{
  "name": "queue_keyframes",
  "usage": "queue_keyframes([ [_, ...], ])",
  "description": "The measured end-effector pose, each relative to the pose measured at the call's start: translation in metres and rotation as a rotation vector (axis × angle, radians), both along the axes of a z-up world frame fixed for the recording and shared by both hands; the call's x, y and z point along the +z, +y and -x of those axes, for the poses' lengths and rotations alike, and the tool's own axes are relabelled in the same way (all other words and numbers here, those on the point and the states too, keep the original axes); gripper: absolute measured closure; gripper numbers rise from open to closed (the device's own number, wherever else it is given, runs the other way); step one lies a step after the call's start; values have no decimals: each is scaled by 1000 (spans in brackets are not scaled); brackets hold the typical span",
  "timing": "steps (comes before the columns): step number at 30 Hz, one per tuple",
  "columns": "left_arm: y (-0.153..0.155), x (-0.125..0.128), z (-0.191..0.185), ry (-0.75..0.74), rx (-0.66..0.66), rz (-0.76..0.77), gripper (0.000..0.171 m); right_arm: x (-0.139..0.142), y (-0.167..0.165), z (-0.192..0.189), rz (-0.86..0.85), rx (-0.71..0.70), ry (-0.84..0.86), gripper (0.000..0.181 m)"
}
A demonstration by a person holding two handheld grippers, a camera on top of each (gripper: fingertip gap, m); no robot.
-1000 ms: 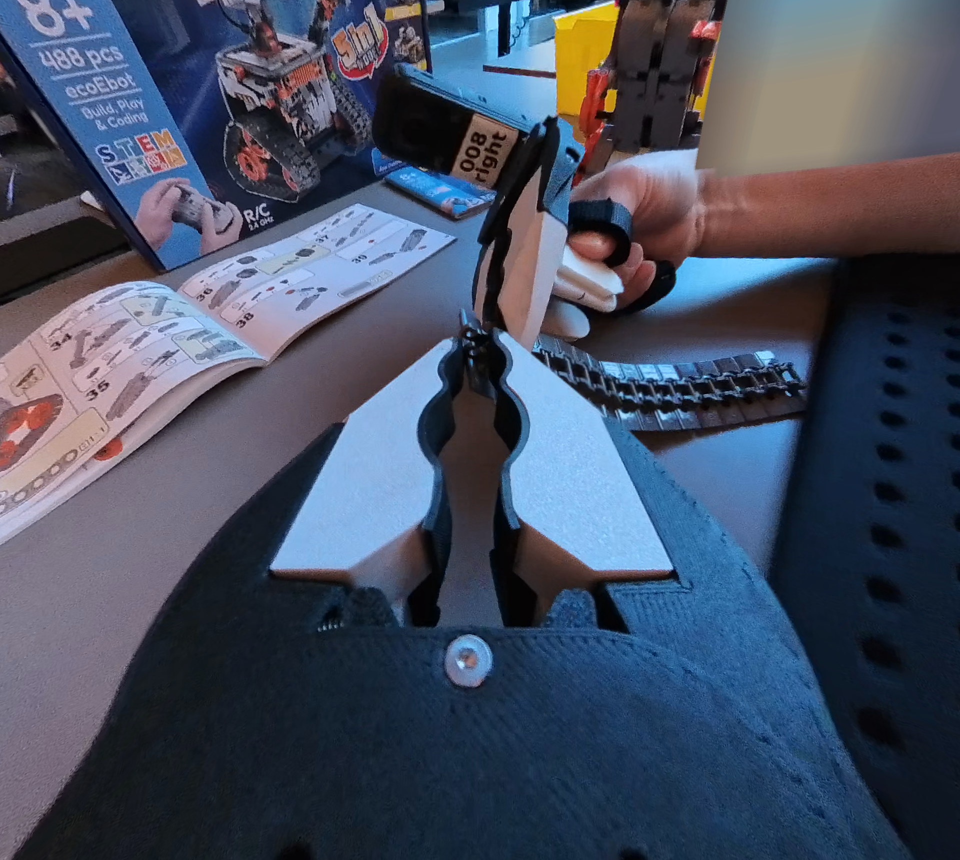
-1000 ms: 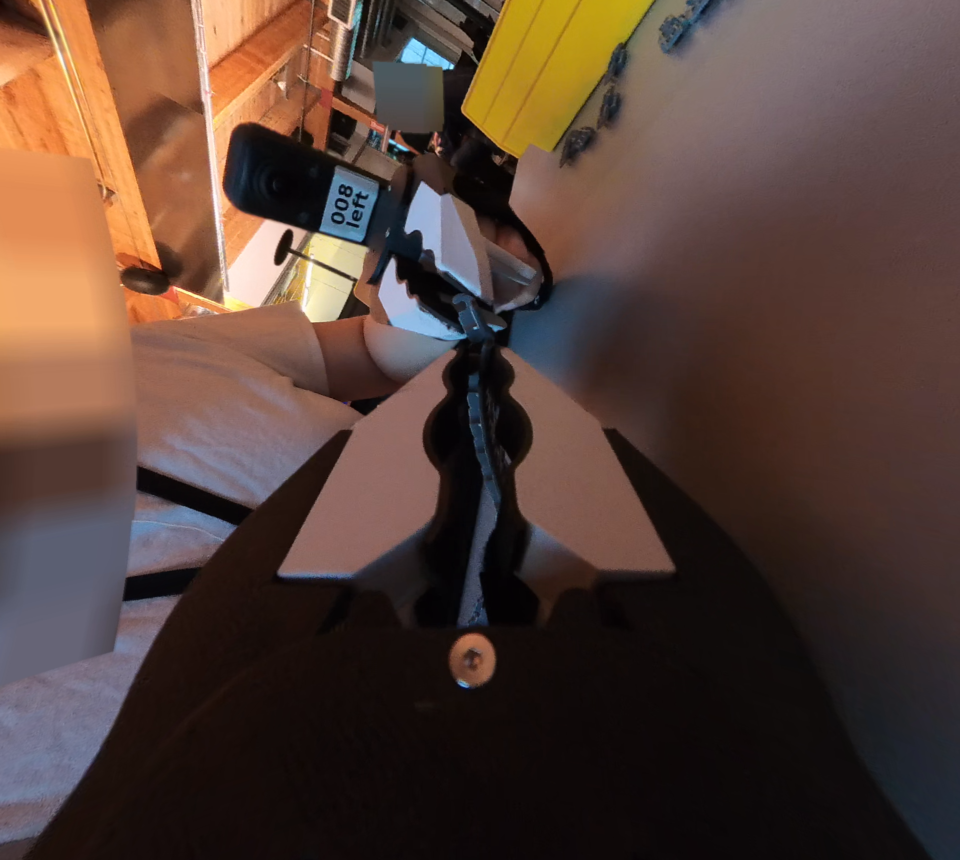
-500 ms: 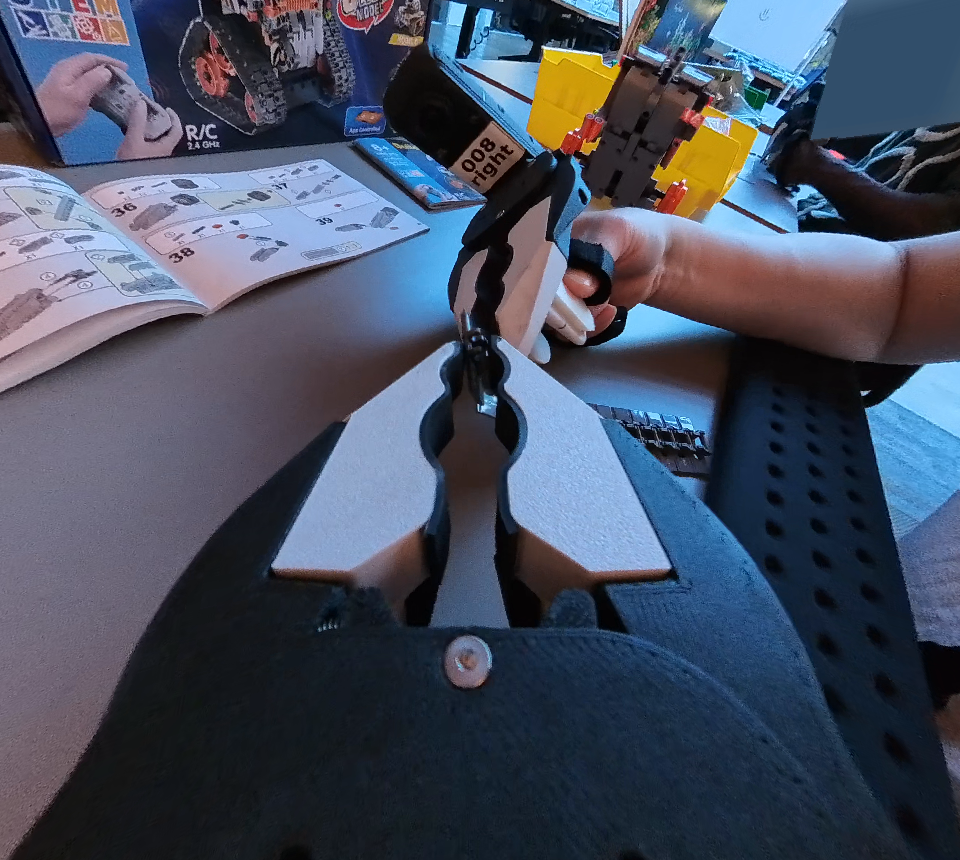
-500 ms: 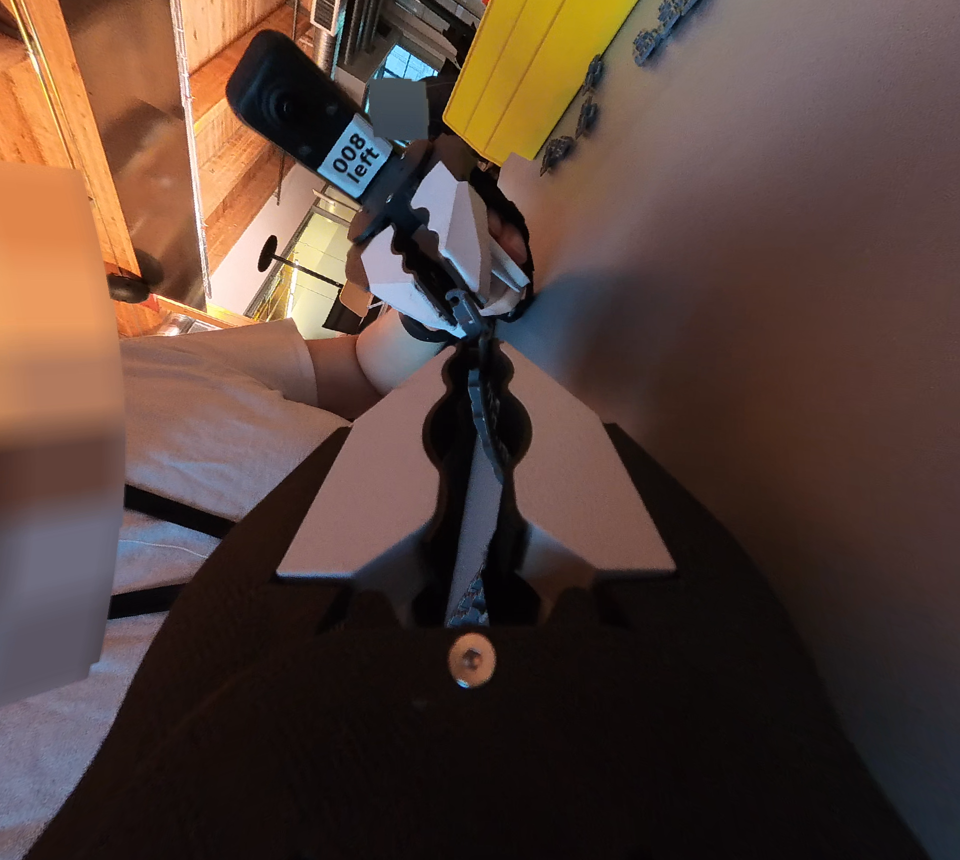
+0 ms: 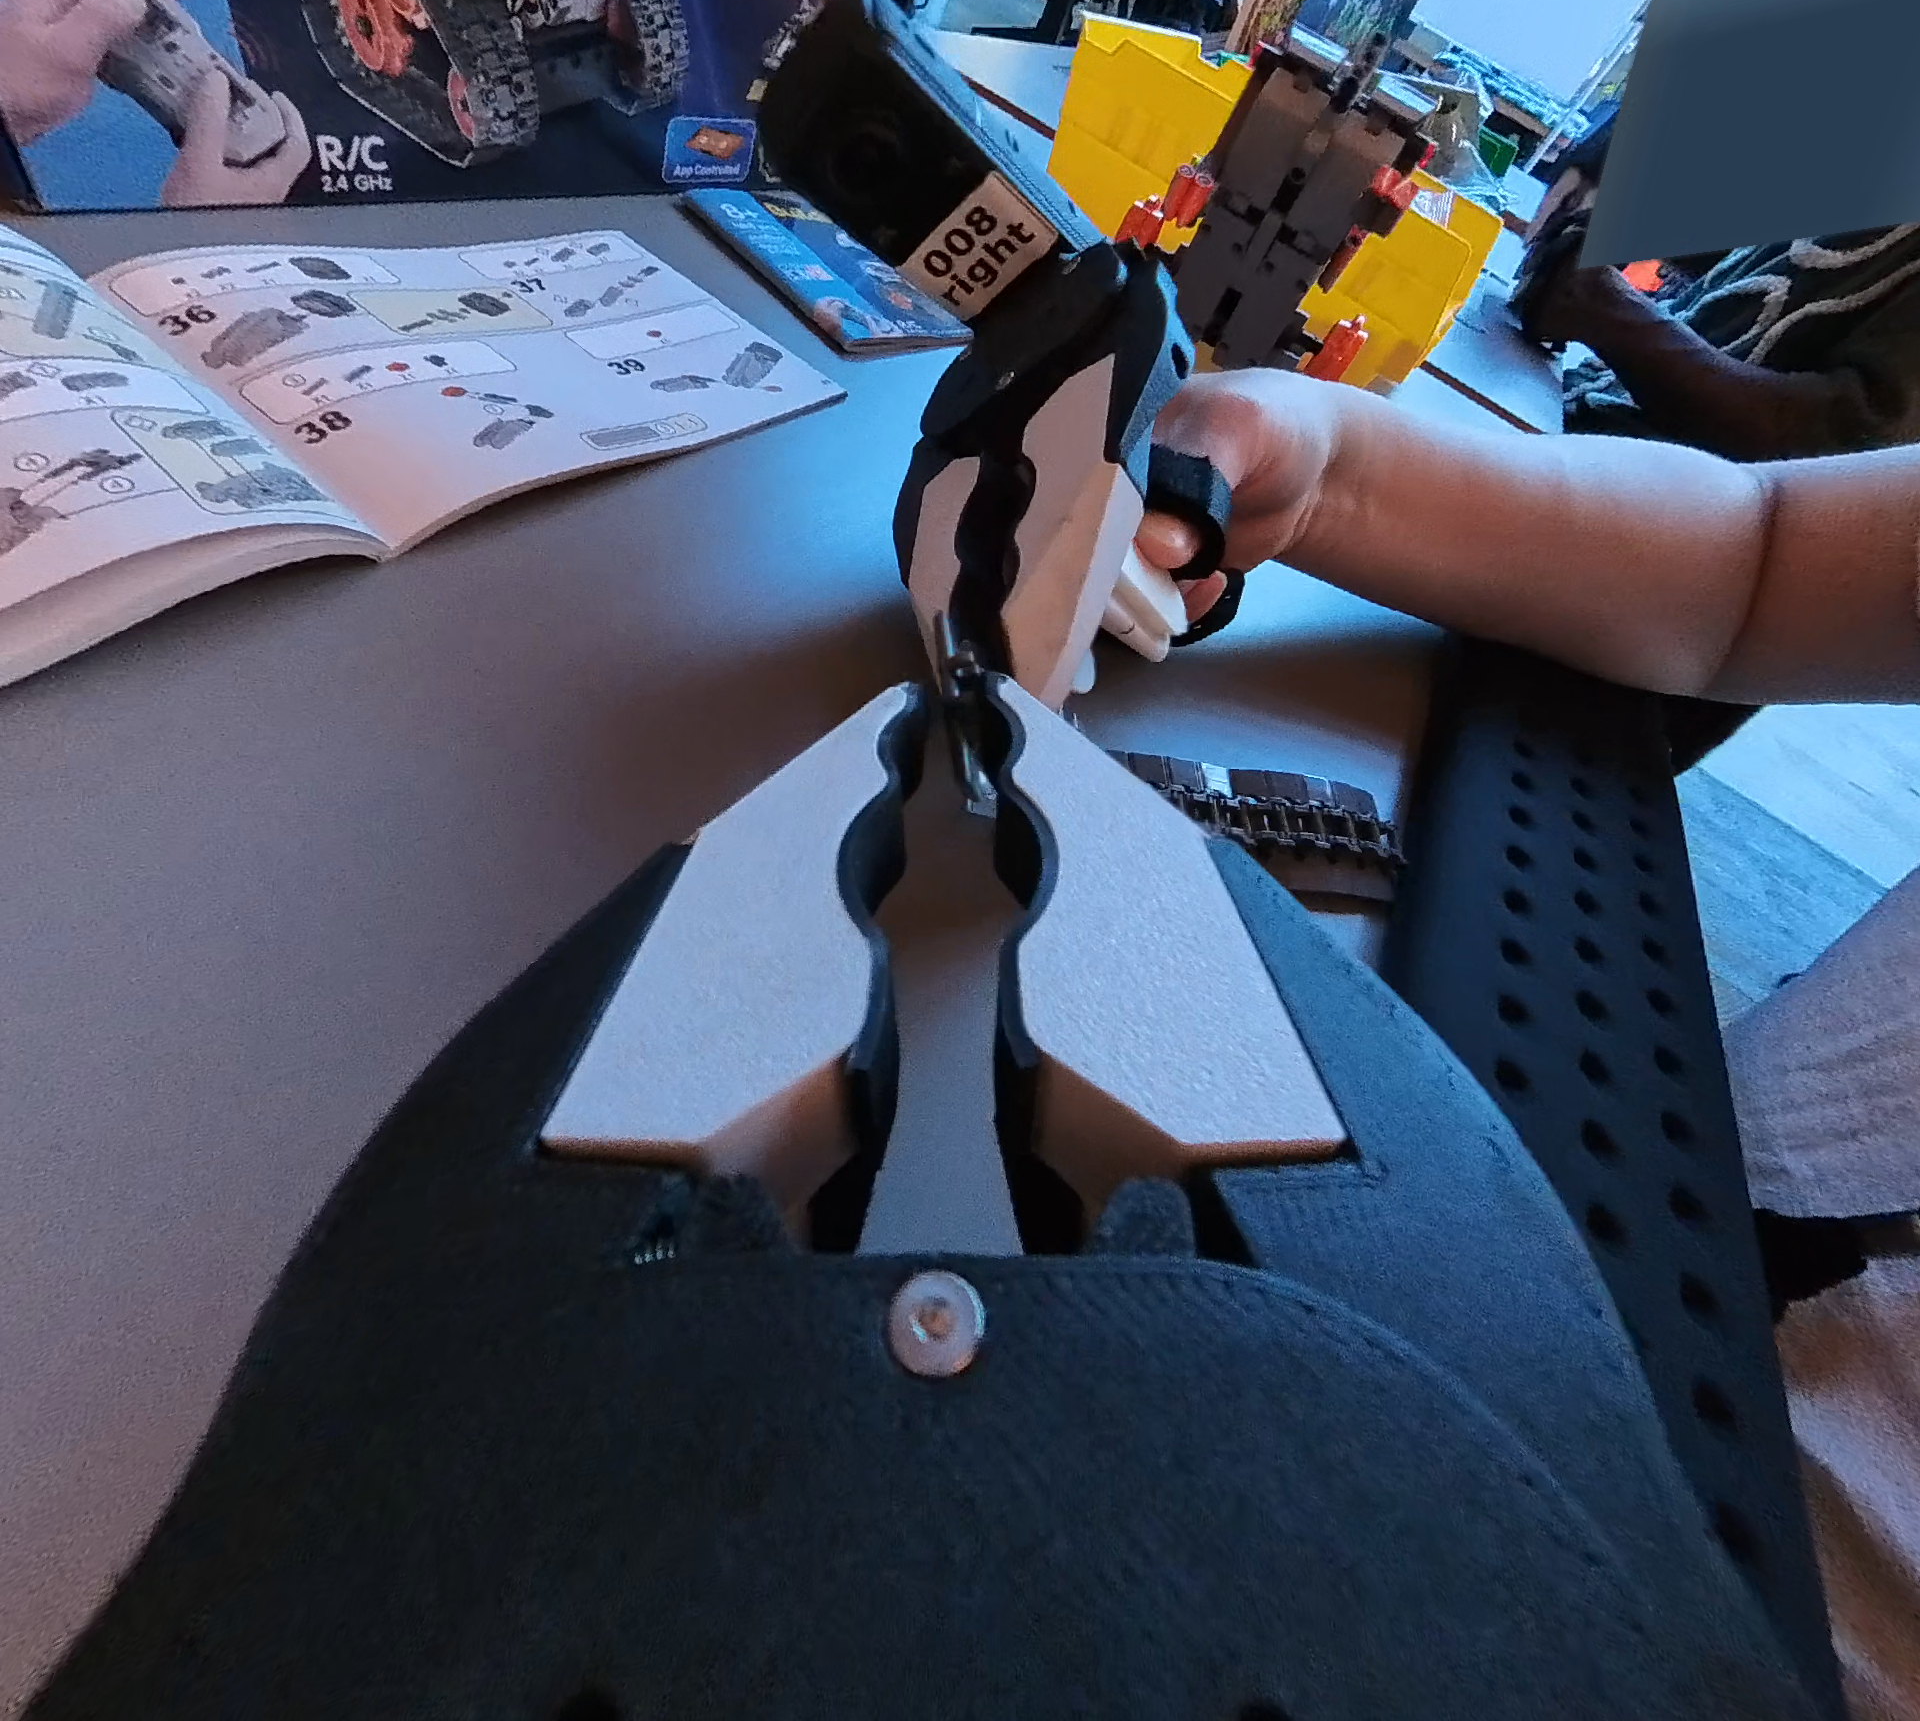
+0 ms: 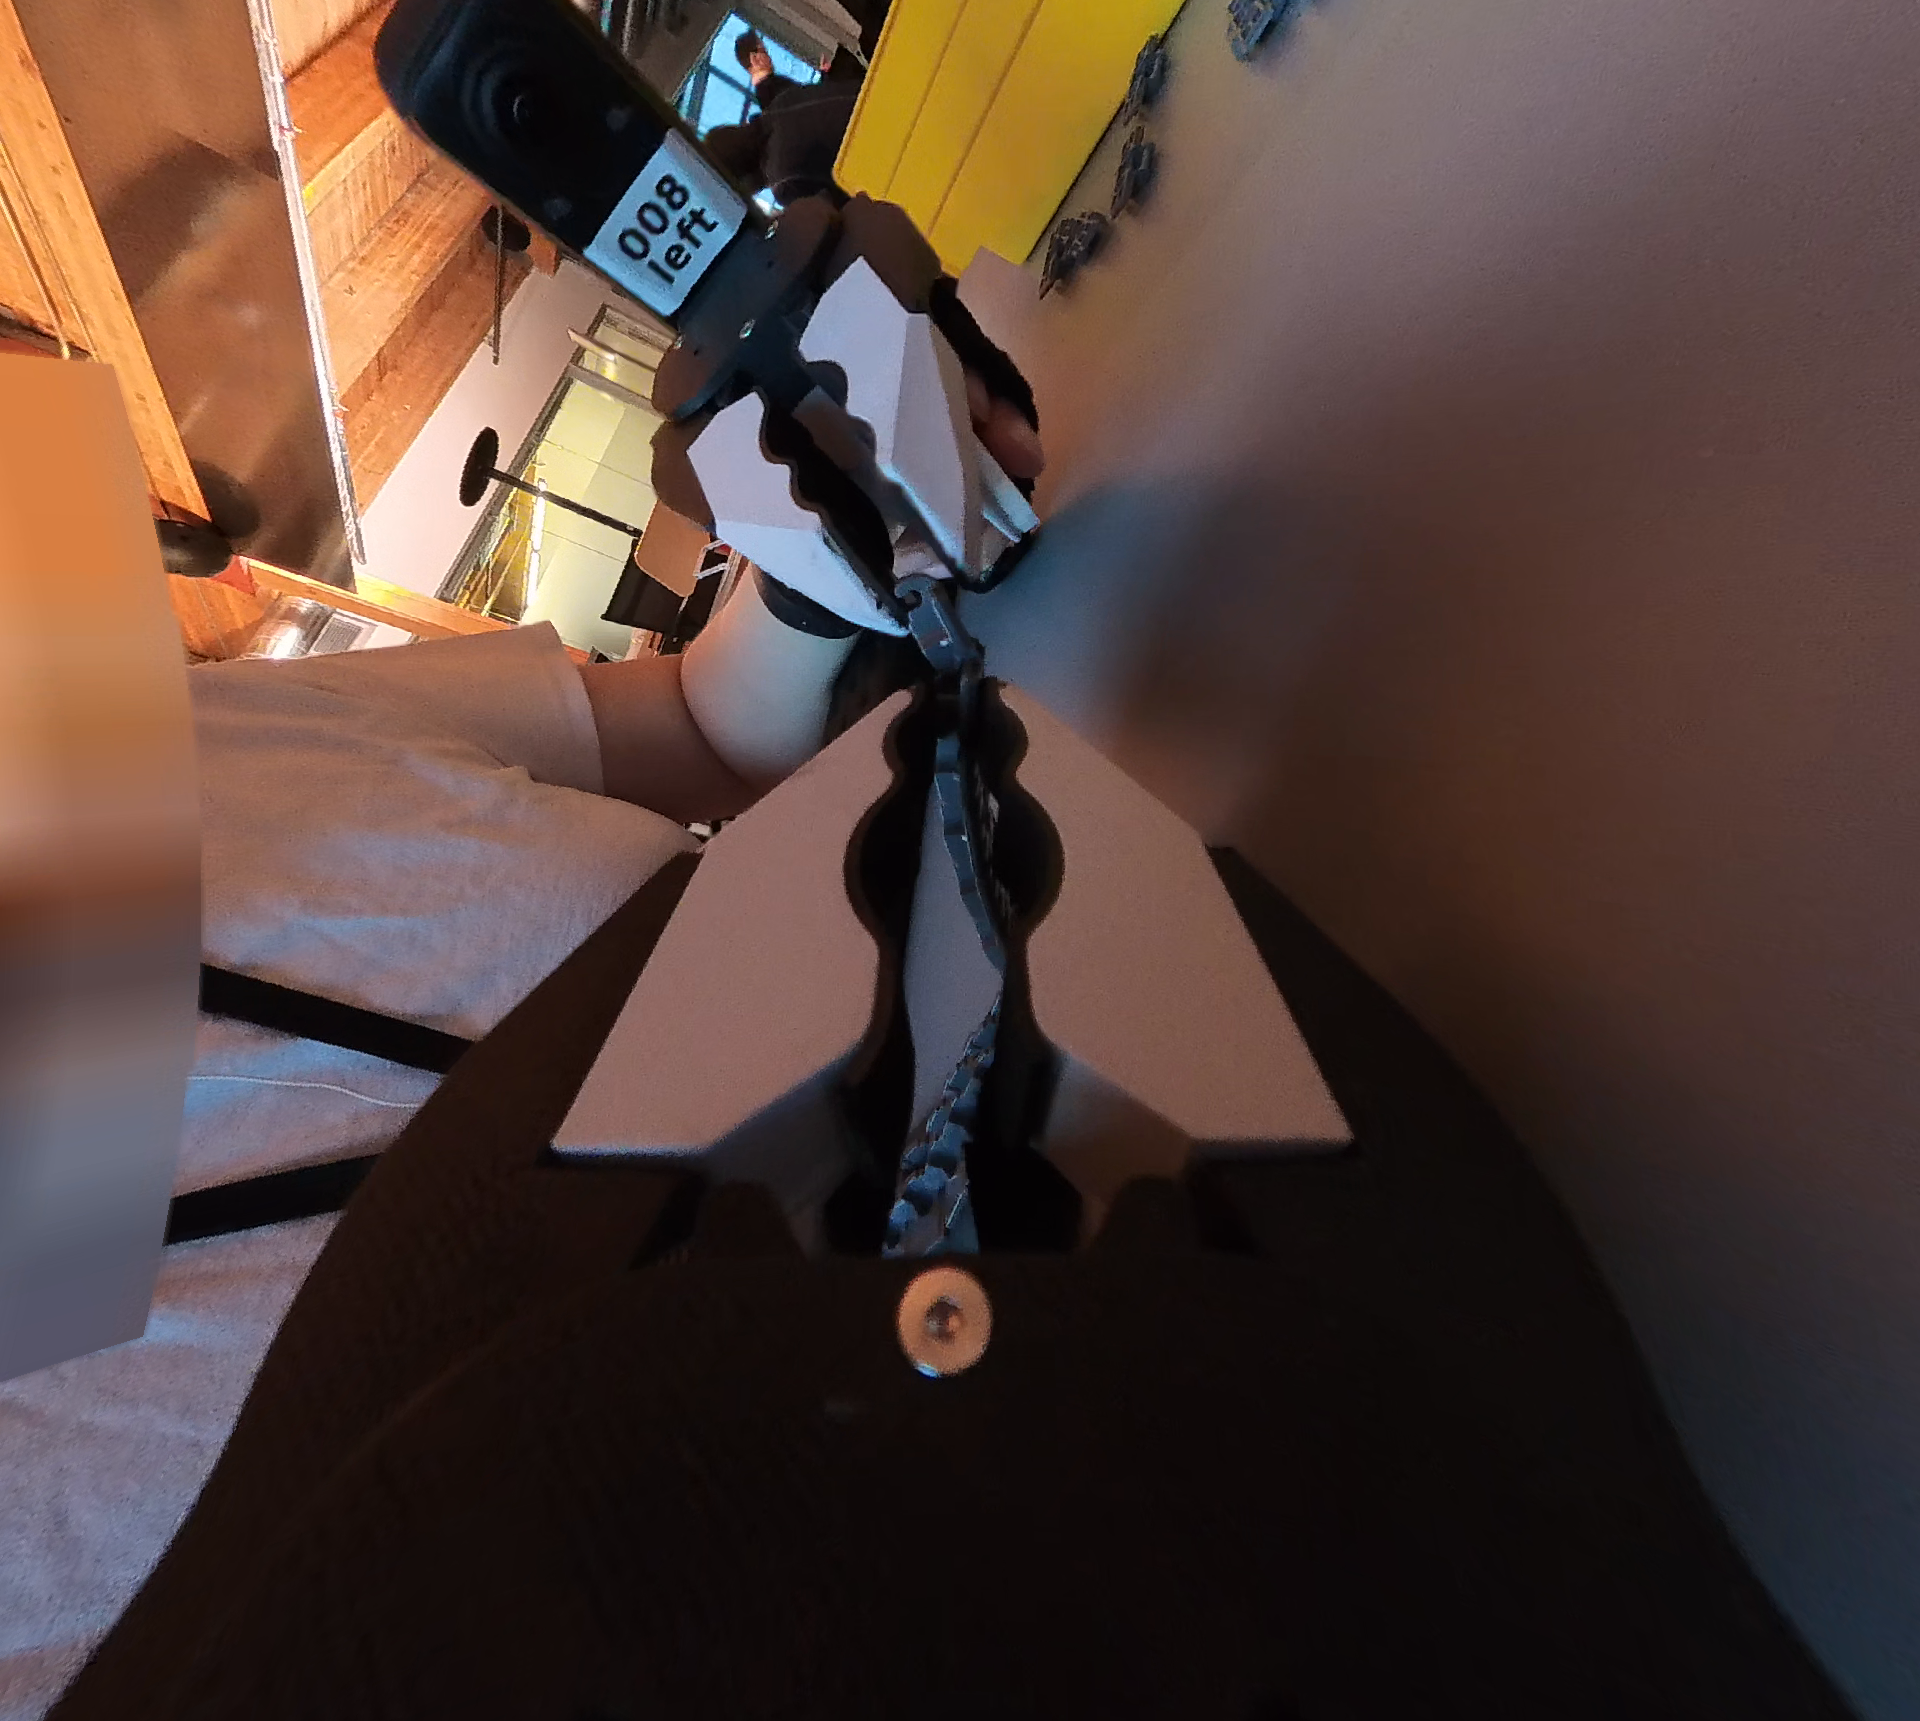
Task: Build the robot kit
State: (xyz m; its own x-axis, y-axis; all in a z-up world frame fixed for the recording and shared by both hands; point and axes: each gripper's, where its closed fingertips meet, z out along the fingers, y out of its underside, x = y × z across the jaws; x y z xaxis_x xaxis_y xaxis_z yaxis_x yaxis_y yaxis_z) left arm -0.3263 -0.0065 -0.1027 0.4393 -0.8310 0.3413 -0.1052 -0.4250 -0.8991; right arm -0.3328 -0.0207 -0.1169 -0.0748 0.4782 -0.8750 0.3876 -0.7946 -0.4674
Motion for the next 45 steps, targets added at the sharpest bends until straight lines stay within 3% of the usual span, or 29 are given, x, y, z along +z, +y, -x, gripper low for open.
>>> queue_keyframes([
  [5, -6, -5, -1, -74, -60, 184, 166, -5, -4, 0, -19, 28, -29, 175],
  [7, -7, -4, -1, -79, -73, 194, 166, -4, -4, 0, -22, 27, -25, 175],
  [14, -8, -3, -2, -22, -88, 86, 166, -1, -4, 0, -12, 26, -12, 177],
  [19, -5, -5, -2, 120, -35, -137, 165, -1, -2, 0, 17, 1, -12, 178],
  [30, -5, 0, -2, 135, 13, -236, 165, 2, 2, 2, 52, -38, 2, 179],
  [45, 0, -3, -1, 152, 53, -234, 164, 2, 7, 2, -21, -70, -5, 177],
])
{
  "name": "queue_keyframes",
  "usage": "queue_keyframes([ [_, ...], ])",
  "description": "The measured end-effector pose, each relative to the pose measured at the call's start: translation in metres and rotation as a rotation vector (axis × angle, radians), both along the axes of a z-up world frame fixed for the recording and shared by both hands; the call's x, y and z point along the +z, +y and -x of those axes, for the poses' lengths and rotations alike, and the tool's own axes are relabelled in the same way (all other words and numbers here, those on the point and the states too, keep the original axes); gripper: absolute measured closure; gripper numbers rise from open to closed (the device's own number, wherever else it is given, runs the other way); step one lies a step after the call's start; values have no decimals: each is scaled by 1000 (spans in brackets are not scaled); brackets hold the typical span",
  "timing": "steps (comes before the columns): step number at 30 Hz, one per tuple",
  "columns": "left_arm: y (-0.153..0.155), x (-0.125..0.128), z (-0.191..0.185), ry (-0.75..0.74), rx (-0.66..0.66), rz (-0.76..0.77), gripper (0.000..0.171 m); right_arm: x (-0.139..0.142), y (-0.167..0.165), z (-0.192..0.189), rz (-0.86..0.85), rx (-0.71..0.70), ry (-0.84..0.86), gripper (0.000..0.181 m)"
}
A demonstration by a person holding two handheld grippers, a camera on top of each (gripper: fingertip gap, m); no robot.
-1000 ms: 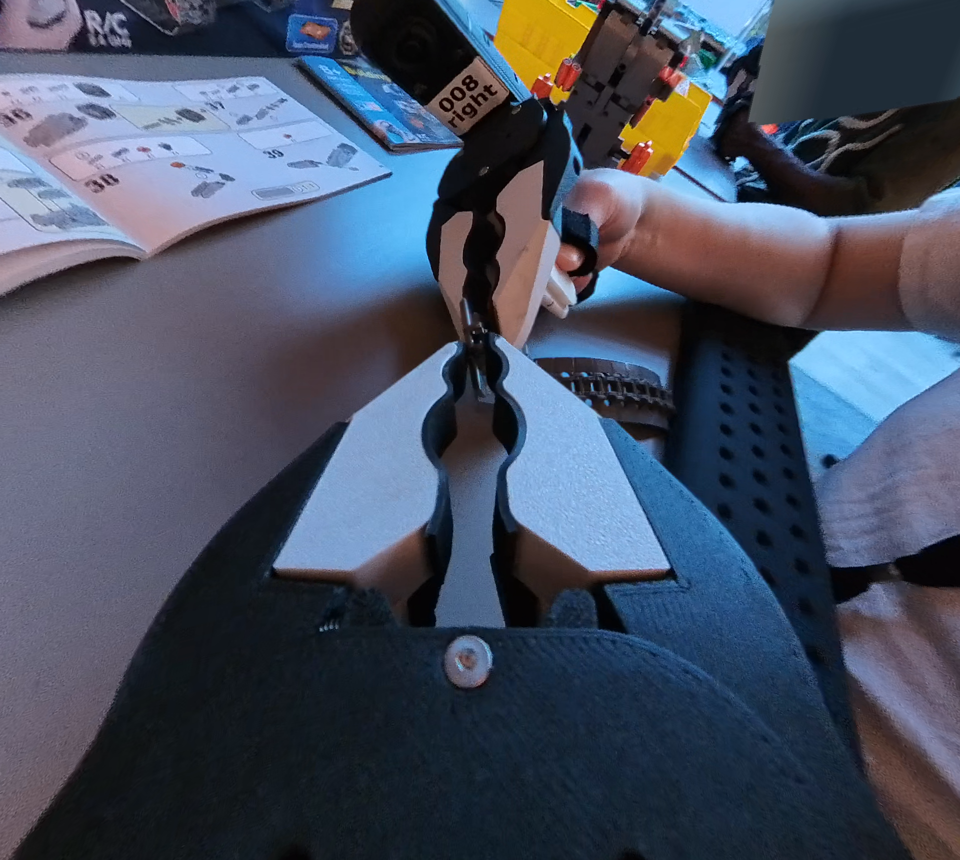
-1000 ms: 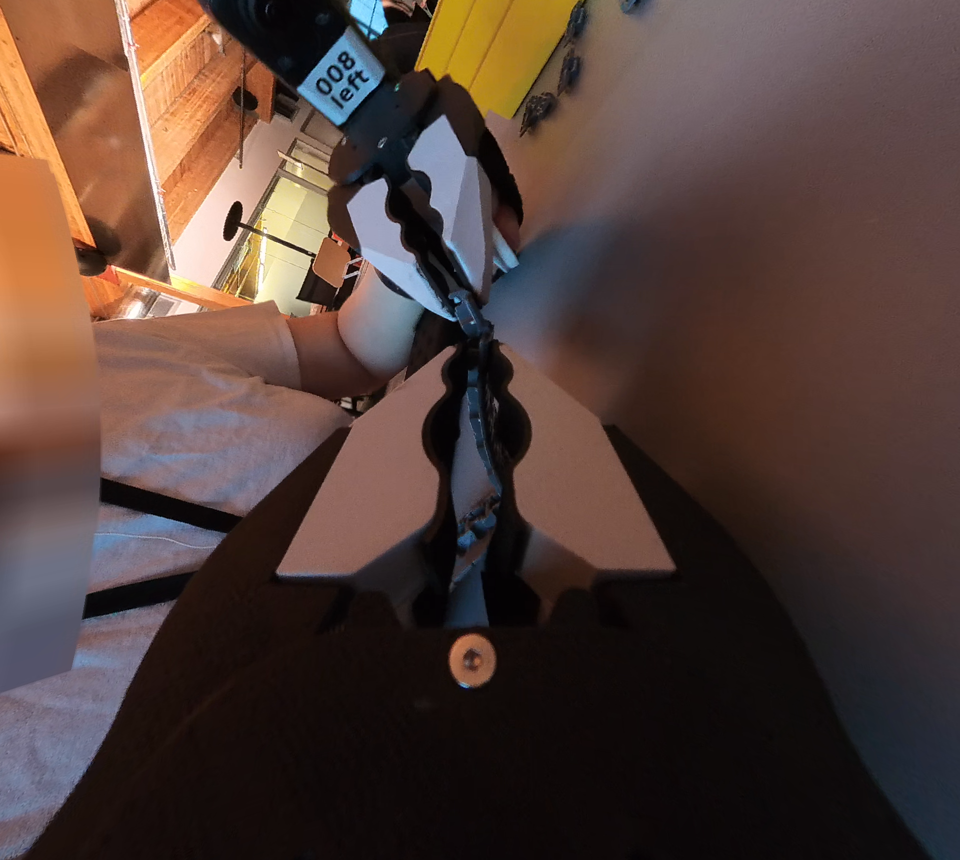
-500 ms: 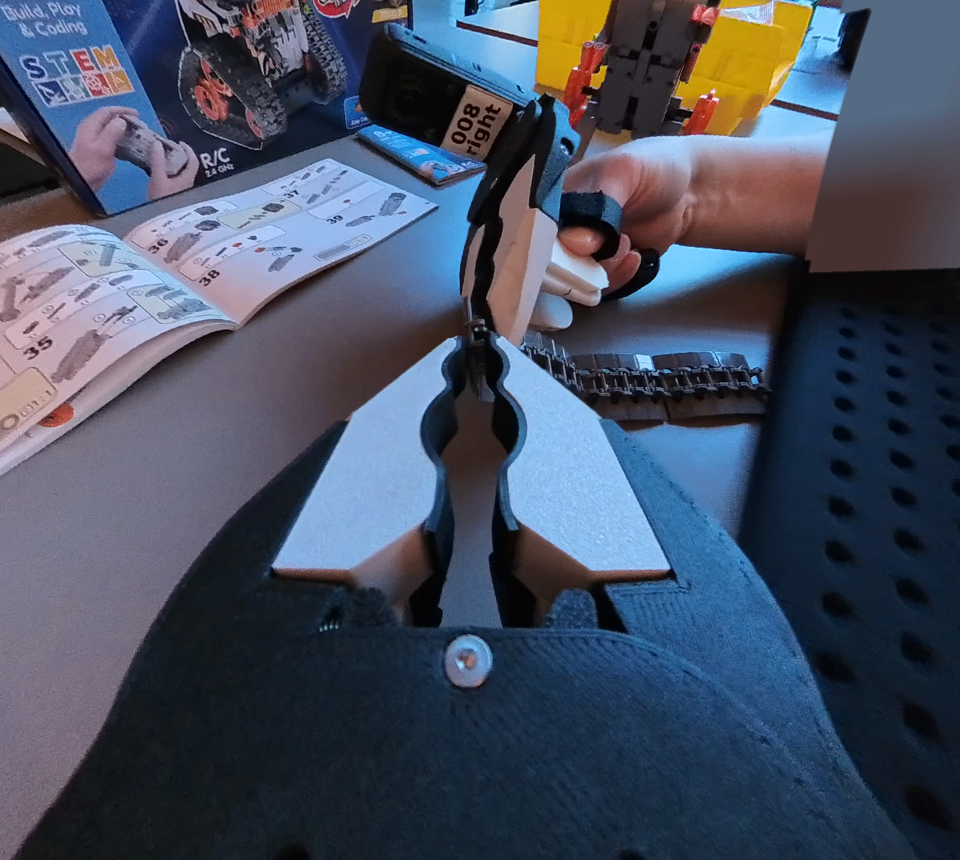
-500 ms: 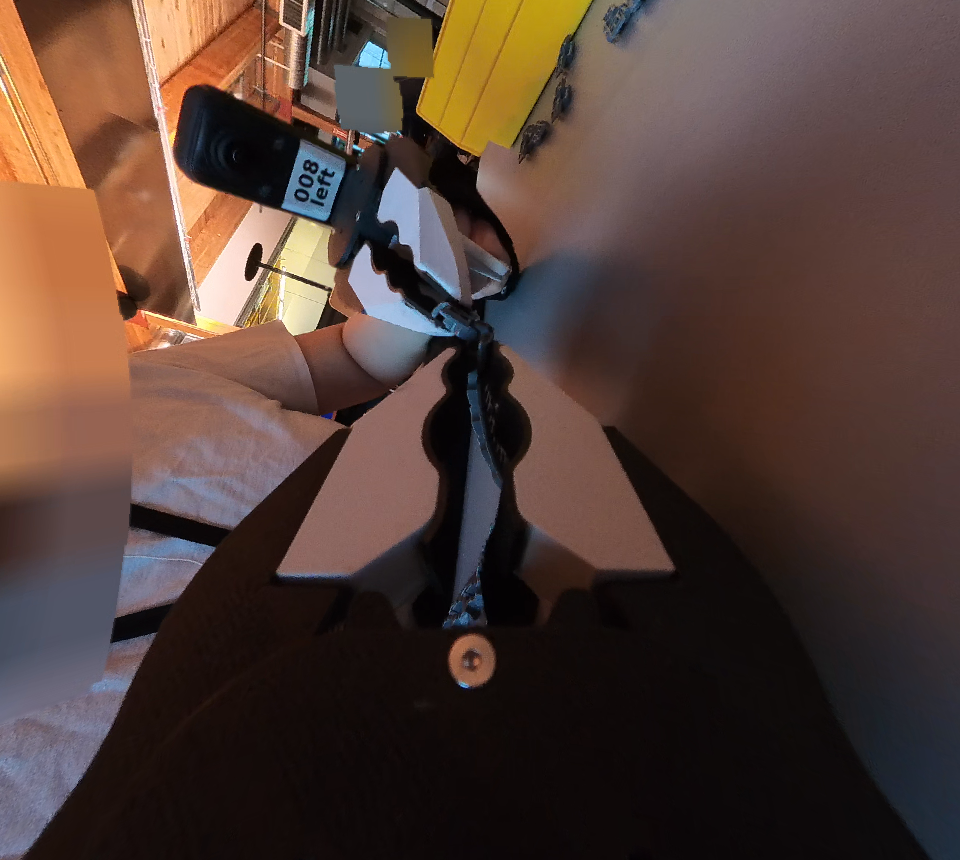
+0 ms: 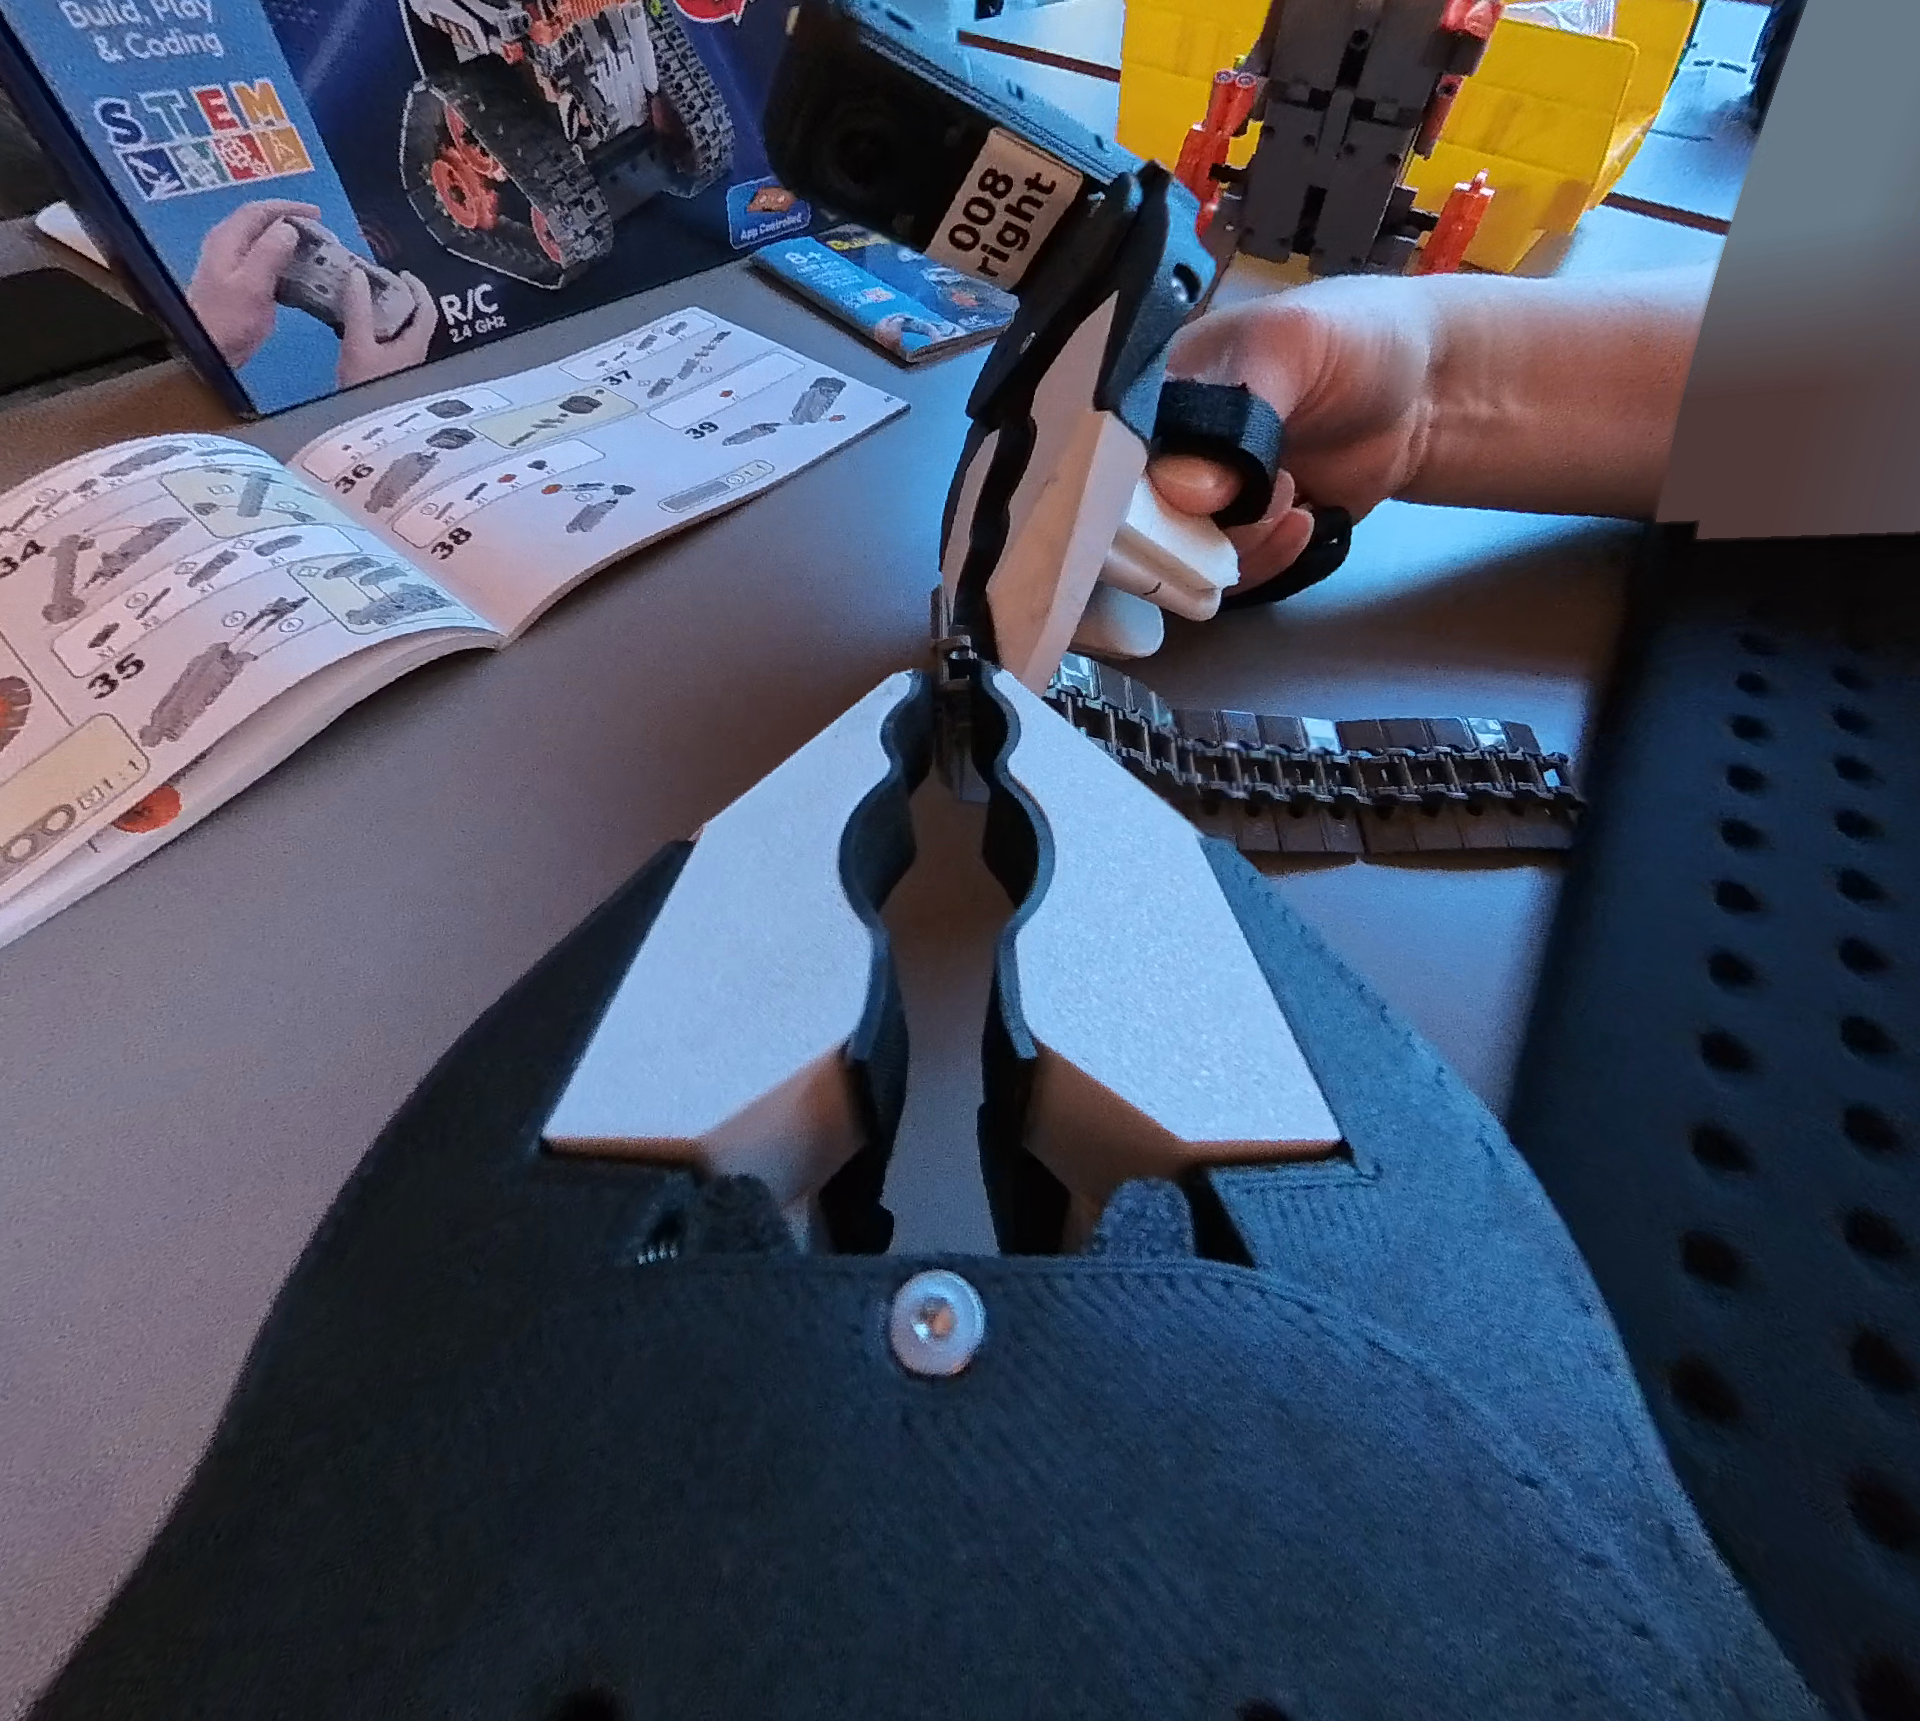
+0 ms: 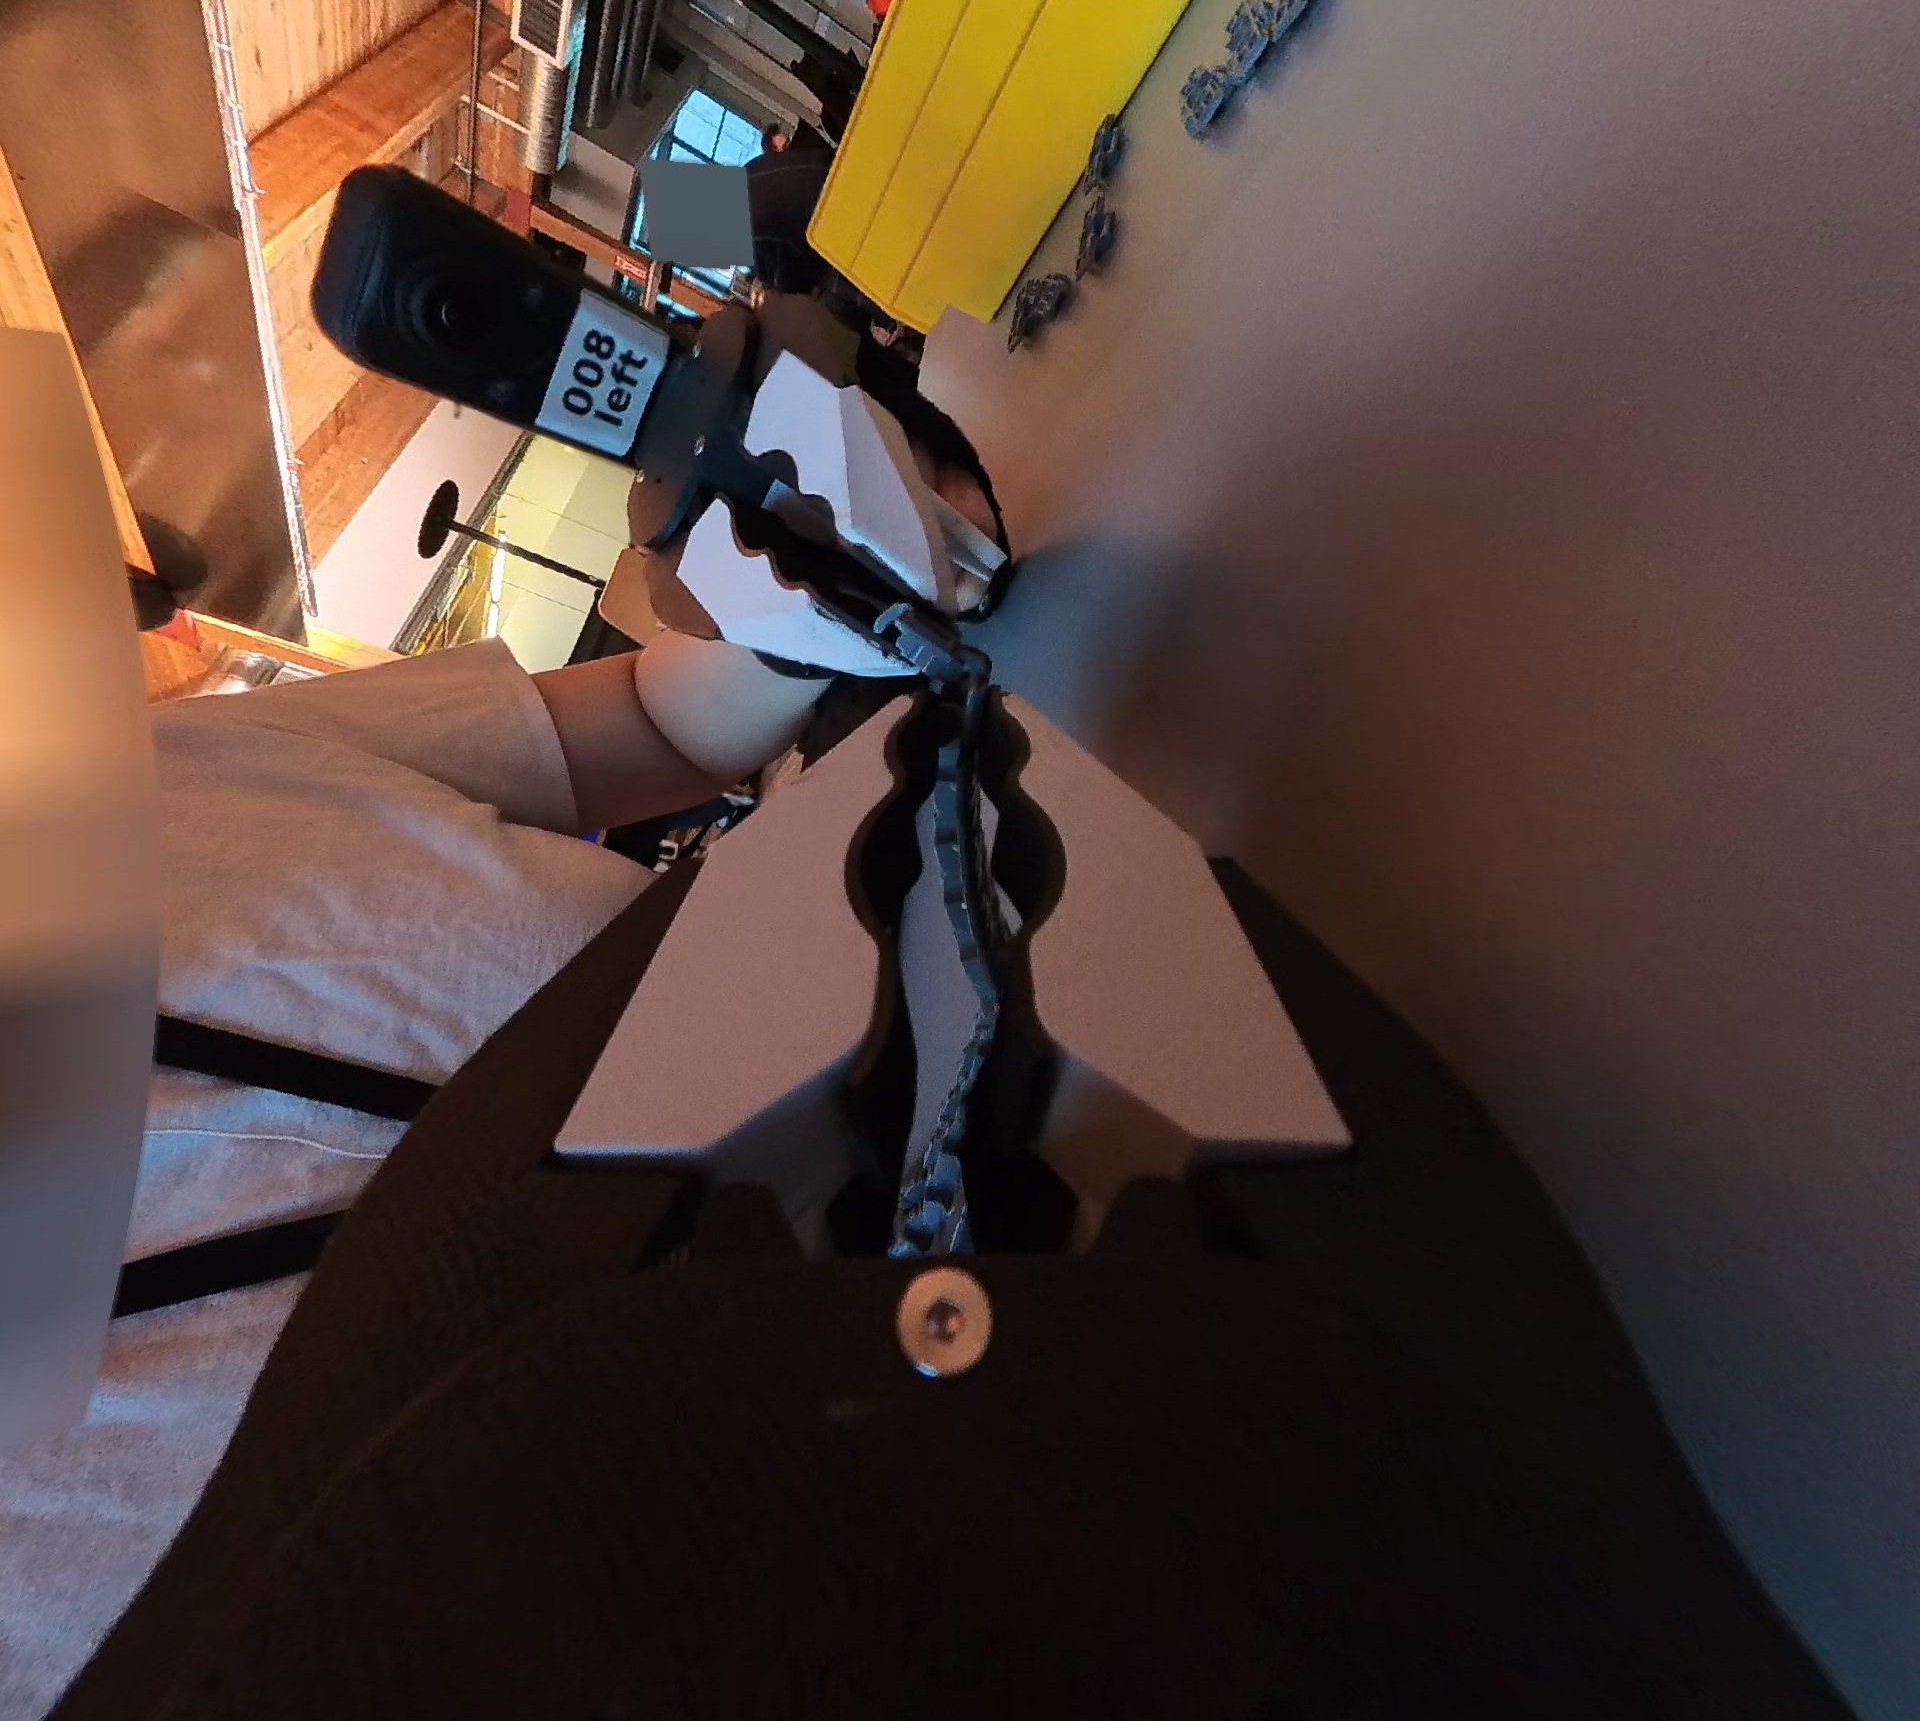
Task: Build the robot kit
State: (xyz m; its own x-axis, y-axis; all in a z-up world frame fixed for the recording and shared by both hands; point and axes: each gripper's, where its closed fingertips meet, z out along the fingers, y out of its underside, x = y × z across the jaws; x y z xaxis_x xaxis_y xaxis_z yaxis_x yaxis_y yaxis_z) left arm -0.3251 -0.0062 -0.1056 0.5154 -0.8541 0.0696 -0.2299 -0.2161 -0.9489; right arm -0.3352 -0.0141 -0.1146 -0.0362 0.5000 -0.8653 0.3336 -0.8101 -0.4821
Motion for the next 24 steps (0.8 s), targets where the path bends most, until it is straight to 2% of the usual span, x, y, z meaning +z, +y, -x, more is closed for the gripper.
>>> queue_keyframes([
  [12, 1, -6, -2, 50, 7, -2, 164, -6, 2, 0, -67, -8, -39, 177],
  [21, 9, 1, 0, -60, 33, 94, 164, -1, 8, 2, 99, -26, 10, 177],
  [24, 6, 5, 1, -151, 5, 205, 153, -4, 6, 3, 116, -14, -1, 177],
])
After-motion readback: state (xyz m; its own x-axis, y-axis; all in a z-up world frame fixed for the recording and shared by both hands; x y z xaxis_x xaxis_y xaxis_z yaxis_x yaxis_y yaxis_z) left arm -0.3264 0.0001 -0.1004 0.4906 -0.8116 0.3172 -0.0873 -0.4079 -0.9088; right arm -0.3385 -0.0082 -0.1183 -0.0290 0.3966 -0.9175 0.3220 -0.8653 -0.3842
